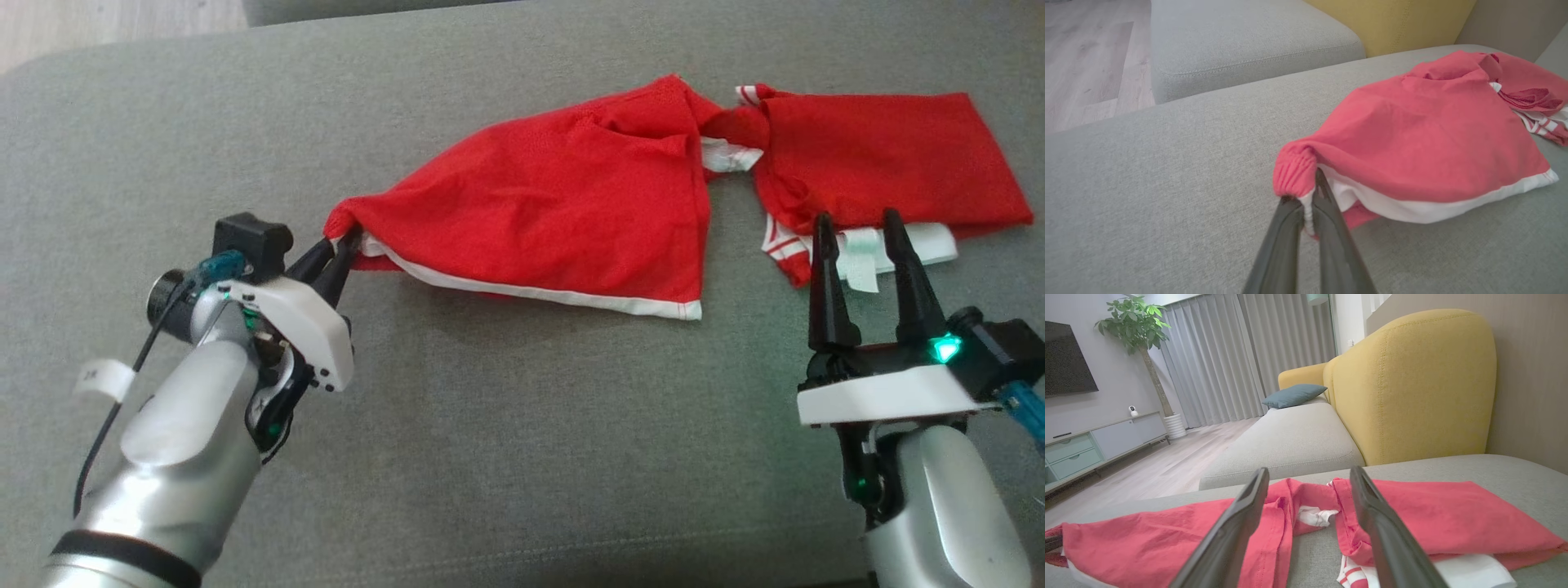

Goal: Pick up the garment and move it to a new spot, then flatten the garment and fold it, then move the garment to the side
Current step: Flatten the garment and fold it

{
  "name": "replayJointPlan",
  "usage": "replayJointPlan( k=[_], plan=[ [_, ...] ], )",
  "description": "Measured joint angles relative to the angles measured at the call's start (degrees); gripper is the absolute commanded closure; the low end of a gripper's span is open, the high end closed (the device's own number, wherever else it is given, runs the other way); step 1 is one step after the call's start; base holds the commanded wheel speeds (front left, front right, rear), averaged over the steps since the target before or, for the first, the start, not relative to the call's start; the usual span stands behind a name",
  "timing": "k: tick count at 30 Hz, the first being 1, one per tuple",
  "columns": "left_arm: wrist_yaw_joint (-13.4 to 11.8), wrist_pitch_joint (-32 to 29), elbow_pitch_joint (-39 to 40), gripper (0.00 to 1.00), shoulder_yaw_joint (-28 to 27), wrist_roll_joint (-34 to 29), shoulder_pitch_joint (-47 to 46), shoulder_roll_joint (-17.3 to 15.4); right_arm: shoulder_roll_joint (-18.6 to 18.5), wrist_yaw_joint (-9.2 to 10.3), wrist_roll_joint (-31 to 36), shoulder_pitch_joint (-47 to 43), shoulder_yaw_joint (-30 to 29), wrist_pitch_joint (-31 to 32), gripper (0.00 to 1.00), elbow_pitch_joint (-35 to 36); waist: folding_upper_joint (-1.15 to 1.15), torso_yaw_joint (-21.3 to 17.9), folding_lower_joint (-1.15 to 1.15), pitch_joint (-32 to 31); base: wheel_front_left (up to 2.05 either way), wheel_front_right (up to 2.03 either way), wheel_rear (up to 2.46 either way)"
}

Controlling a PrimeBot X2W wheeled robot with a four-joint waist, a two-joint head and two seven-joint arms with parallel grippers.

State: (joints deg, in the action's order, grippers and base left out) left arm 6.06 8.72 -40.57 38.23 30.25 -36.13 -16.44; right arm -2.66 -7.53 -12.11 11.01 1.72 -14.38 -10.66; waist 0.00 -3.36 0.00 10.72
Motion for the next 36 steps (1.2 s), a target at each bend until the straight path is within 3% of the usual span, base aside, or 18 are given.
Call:
replayJointPlan(
  k=[3, 4, 6, 15, 19, 31, 36],
  plan=[
    [0.0, 1.0, -0.7, 1.00, 0.1, 0.0, 0.0, 0.2, 0.0, 0.00, 0.4, 0.0, 0.0, 0.0, 0.00, 0.0, 0.00, 0.5, 0.00, 0.2, 0.00, 0.00, 0.00],
    [0.0, 1.3, -1.0, 0.78, 0.2, 0.0, 0.0, 0.3, 0.0, 0.00, 0.6, 0.0, 0.1, 0.0, 0.00, 0.0, 0.00, 0.6, 0.00, 0.3, 0.00, 0.00, 0.00],
    [0.0, 1.6, -2.1, 0.00, 0.4, 0.0, 0.0, 0.7, 0.0, 0.00, 0.6, 0.0, 0.1, 0.0, 0.00, -0.1, 0.00, 0.9, 0.00, 0.4, 0.00, 0.00, 0.00],
    [0.0, 4.2, -4.4, 0.00, 1.5, -0.4, 0.4, 1.6, 0.0, 0.00, 1.1, 0.0, 0.4, 0.0, 0.00, -0.8, 0.00, 1.8, 0.00, -0.9, 0.00, 0.00, 0.00],
    [-1.2, 5.1, -2.9, 0.00, -0.3, -0.4, 1.9, 1.6, 0.0, 0.00, 1.1, -0.1, 0.6, 0.0, 0.00, -0.9, 0.00, 2.3, 0.00, -2.5, 0.00, 0.00, 0.00],
    [-9.0, 5.7, 22.9, 0.00, -15.0, -1.0, 21.2, 2.3, 0.0, 0.00, 1.1, -5.5, 0.8, 0.0, 0.00, -1.1, 0.00, 5.5, 0.00, -7.3, 0.00, 0.00, 0.00],
    [-9.4, 5.7, 27.1, 0.00, -18.9, -2.1, 28.7, 4.3, 0.0, 0.00, 1.1, -6.4, 1.0, 0.1, 0.00, -1.3, 0.00, 6.1, 0.00, -7.8, 0.00, 0.00, 0.00]
  ],
)
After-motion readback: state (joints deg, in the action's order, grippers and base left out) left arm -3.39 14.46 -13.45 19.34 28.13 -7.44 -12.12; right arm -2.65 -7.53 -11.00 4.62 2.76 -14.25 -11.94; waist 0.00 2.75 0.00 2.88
